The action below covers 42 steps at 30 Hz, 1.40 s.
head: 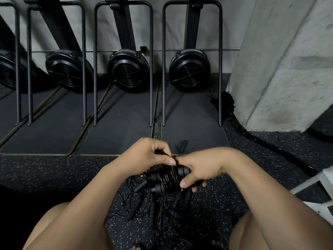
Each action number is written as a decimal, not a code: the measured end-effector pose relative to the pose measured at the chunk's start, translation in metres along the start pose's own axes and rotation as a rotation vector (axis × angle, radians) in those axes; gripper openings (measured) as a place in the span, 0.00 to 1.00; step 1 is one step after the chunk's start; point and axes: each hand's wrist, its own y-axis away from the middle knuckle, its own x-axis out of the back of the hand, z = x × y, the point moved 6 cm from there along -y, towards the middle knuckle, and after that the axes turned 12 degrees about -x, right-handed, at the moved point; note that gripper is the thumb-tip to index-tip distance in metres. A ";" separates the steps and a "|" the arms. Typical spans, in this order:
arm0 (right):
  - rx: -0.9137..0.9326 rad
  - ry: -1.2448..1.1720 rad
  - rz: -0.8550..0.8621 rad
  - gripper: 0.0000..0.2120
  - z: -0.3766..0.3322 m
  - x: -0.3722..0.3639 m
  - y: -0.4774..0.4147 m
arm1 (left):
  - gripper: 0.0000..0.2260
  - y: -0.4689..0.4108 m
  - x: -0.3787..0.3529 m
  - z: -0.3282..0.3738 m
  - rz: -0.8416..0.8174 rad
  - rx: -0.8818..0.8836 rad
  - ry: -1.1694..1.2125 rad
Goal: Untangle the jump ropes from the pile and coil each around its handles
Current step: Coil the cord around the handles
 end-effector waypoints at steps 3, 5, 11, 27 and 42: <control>0.112 -0.077 -0.086 0.21 -0.010 -0.005 0.009 | 0.06 0.003 -0.001 -0.002 -0.046 0.016 0.223; 0.194 -0.169 -0.076 0.19 -0.017 -0.001 0.019 | 0.07 0.004 0.003 -0.004 -0.029 0.036 0.350; 0.422 -0.436 -0.050 0.19 -0.035 0.015 0.044 | 0.11 0.004 0.013 -0.006 0.097 0.079 0.702; 0.437 -0.901 0.271 0.20 -0.033 0.036 0.021 | 0.08 0.007 0.007 0.004 0.644 0.076 0.458; 0.264 -0.919 0.781 0.17 -0.020 0.045 0.023 | 0.15 0.000 -0.002 -0.007 0.688 0.073 0.266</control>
